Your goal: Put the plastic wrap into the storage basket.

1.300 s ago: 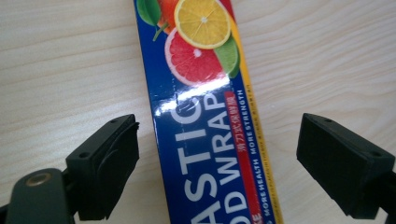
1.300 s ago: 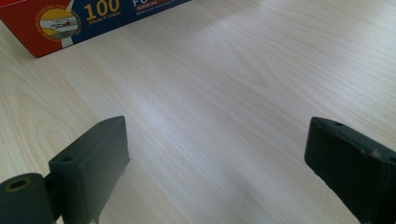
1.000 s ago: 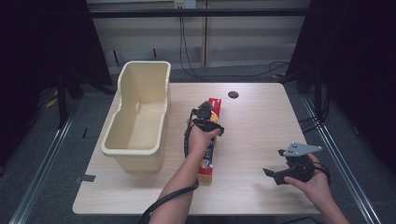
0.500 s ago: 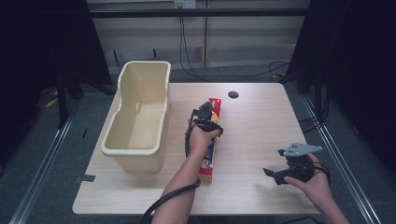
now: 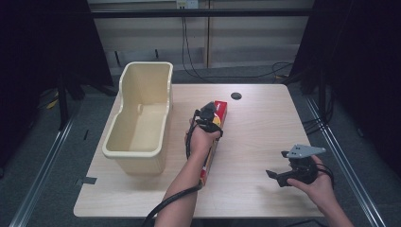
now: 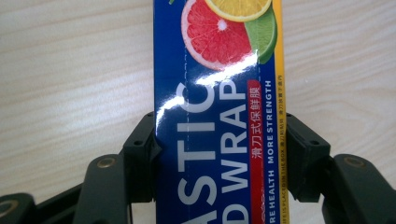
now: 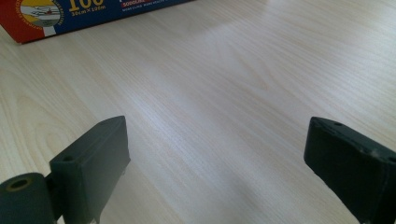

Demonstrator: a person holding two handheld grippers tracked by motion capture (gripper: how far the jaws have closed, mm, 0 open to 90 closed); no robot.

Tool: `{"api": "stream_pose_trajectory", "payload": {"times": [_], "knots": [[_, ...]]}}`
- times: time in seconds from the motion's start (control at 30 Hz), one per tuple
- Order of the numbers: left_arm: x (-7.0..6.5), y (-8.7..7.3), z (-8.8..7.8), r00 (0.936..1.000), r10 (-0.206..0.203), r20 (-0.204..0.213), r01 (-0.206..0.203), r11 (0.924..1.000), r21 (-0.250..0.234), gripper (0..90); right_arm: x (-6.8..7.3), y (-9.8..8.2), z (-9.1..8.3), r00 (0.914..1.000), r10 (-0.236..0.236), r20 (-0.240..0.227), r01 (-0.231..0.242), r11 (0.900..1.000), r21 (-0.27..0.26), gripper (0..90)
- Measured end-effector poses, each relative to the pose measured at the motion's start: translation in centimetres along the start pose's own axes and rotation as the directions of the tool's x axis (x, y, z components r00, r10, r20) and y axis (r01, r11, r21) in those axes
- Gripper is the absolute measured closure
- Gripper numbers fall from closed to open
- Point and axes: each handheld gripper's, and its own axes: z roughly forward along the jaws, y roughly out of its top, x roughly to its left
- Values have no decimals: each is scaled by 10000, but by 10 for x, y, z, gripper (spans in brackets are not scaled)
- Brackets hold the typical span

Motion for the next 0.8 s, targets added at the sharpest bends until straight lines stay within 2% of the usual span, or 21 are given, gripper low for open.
{"api": "stream_pose_trajectory", "payload": {"times": [0.1, 0.17, 0.37, 0.43, 0.7, 0.8], "knots": [[-1, -1, -1, 10000, 19, 23, -19, 9999, 166, 406, 1, 0, 0, 9999, -83, -90, 83, 10000, 18, 62], [0, -1, -4, 9996, 283, -15, -282, 9987, 425, 408, 1, 0, 0, 9999, -93, -98, 93, 10000, 16, 55], [0, 1, -15, 9996, 230, 161, -238, 9983, 529, 410, 1, 0, 1, 9999, -64, -97, 64, 10000, 12, 48], [2, 2, -20, 9993, 271, 271, -290, 9969, 729, 410, 0, 0, 1, 10000, -26, -82, 26, 10000, -14, 46], [0, 8, -46, 9971, 204, 729, -250, 9977, 636, 411, 0, 1, 0, 9999, 45, -154, -47, 9999, -127, 31], [-3, 10, -55, 9975, 244, 660, -283, 9978, 592, 411, -1, 0, 0, 9997, 88, -215, -92, 9998, -170, 27]]}}
